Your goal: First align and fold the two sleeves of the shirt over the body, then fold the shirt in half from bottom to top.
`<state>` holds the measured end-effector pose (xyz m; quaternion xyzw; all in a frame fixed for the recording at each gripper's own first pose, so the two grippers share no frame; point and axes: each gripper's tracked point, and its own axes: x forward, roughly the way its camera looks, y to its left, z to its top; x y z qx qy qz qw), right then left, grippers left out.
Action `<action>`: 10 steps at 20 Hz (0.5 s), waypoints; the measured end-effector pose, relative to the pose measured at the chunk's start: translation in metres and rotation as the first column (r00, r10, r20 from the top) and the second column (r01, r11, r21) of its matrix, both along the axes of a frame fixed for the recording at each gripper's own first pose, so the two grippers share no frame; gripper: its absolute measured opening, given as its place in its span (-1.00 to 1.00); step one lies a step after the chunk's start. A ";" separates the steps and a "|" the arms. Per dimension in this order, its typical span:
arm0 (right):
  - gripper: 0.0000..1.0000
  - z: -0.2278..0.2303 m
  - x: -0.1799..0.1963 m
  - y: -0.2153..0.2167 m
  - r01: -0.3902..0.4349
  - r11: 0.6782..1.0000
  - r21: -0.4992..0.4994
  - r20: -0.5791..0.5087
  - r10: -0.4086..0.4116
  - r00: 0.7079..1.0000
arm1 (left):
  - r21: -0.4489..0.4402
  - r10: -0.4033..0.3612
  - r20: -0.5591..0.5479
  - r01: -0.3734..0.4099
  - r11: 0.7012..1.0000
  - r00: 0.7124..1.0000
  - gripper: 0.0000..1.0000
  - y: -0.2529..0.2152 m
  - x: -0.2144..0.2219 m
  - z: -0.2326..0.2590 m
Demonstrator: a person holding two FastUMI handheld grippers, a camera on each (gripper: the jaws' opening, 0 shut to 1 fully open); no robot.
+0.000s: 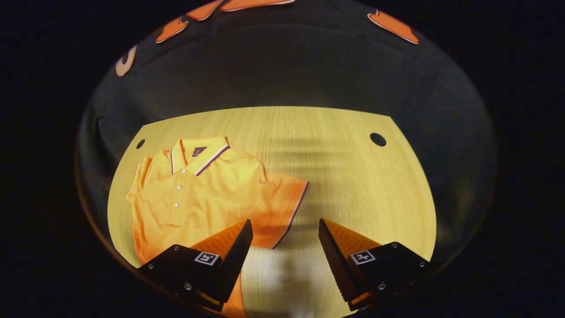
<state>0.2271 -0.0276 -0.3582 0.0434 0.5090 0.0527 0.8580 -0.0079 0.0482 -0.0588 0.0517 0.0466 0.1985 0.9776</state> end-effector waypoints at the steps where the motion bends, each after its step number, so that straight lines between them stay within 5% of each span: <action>1: 0.75 -0.009 0.002 -0.001 0.004 1.000 0.003 -0.033 -0.004 0.999 | 0.002 0.019 -0.006 -0.019 1.000 1.000 0.94 0.001 -0.002 0.000; 10: 0.69 -0.068 0.028 -0.013 0.007 0.999 -0.048 -0.256 -0.019 0.967 | 0.024 0.131 -0.065 -0.130 0.991 0.989 0.96 0.007 -0.025 -0.013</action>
